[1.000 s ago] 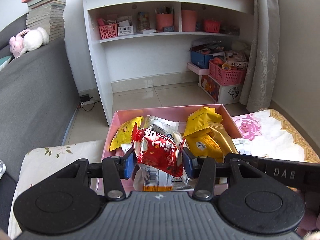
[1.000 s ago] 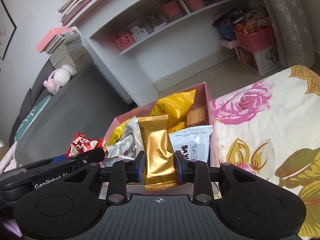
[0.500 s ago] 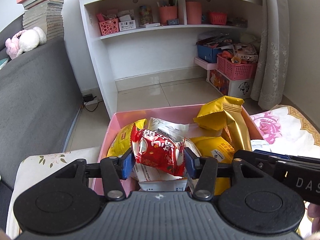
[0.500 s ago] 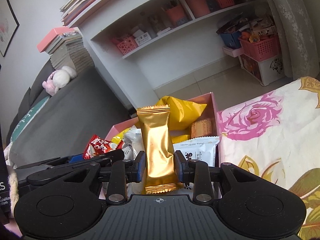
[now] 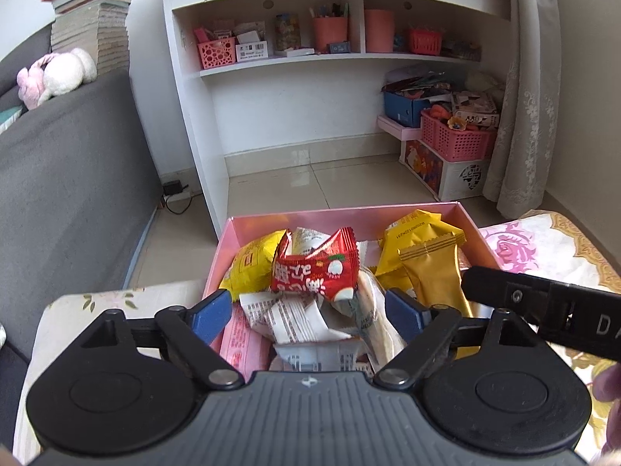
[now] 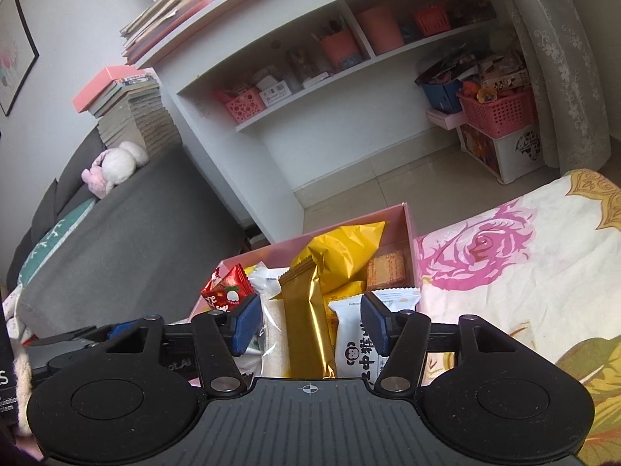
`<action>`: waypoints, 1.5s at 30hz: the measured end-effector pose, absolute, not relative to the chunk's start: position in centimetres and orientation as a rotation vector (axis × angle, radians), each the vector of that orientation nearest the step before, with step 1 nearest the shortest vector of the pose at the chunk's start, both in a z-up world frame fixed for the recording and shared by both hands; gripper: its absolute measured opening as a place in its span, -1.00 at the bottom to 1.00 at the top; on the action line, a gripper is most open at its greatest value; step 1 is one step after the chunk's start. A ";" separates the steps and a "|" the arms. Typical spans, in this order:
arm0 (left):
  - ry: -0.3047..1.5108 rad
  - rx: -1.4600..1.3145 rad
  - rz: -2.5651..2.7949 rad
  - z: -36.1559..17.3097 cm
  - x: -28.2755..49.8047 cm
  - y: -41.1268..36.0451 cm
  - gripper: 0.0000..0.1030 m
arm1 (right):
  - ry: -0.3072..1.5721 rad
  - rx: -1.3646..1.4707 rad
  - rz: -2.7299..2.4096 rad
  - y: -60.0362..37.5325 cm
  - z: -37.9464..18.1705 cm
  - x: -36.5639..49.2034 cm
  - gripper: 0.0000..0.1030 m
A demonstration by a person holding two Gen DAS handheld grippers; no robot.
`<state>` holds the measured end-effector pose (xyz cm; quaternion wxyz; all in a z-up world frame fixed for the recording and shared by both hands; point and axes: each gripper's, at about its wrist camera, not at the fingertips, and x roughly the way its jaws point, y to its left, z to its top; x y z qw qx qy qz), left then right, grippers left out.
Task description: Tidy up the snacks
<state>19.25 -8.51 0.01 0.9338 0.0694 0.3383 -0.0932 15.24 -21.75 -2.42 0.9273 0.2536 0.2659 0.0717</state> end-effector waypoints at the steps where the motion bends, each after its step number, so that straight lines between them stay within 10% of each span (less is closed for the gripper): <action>1: 0.698 0.130 -0.189 0.2 19.0 -8.3 0.70 | 0.545 0.515 0.143 -21.8 -2.2 14.9 0.21; 19: 0.760 0.127 -0.044 2.4 9.8 -3.8 0.95 | 0.616 0.328 0.086 -18.3 2.4 6.7 0.77; 45: 0.858 0.033 0.058 1.0 4.6 -0.3 0.99 | 0.763 0.121 0.004 -13.9 0.7 2.0 0.85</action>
